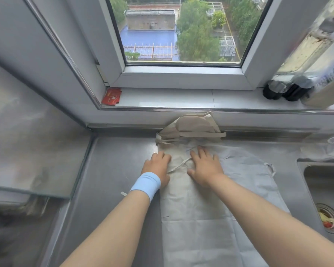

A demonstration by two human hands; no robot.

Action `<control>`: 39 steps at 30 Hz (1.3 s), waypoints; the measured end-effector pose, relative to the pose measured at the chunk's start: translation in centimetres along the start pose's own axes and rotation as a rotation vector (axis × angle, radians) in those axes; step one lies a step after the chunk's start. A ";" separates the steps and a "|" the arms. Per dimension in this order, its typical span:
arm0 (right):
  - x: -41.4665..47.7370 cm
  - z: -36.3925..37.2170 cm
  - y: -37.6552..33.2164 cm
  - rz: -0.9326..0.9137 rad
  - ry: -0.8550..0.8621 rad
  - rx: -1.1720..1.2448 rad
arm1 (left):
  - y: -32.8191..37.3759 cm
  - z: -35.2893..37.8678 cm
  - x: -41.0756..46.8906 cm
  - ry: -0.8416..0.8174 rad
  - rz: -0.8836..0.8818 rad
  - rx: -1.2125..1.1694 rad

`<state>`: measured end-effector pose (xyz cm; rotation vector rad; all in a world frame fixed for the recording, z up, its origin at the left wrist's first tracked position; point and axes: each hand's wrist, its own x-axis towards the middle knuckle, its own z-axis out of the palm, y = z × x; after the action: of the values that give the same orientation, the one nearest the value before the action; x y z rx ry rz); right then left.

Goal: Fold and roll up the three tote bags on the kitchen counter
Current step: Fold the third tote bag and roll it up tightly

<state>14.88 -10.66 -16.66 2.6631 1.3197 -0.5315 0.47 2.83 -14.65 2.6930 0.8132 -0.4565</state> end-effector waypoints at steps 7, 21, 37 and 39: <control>-1.8 1.0 -4.1 -0.364 0.328 0.043 | -1.0 0.9 -2.9 -0.137 -0.186 -0.060; -4.3 -4.2 -3.0 0.254 0.039 0.807 | -0.4 -1.7 -5.7 -0.328 -0.163 -0.311; -8.9 -6.6 3.4 0.357 0.076 1.039 | 7.8 -4.9 -4.9 -0.607 0.013 -0.496; -9.2 -6.5 4.1 0.413 0.139 0.932 | 7.5 -4.7 -5.6 -0.792 -0.025 -0.666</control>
<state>14.71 -18.33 -7.44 3.6137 0.5336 -1.1229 1.37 -4.13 -6.87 1.6791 0.6020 -0.9635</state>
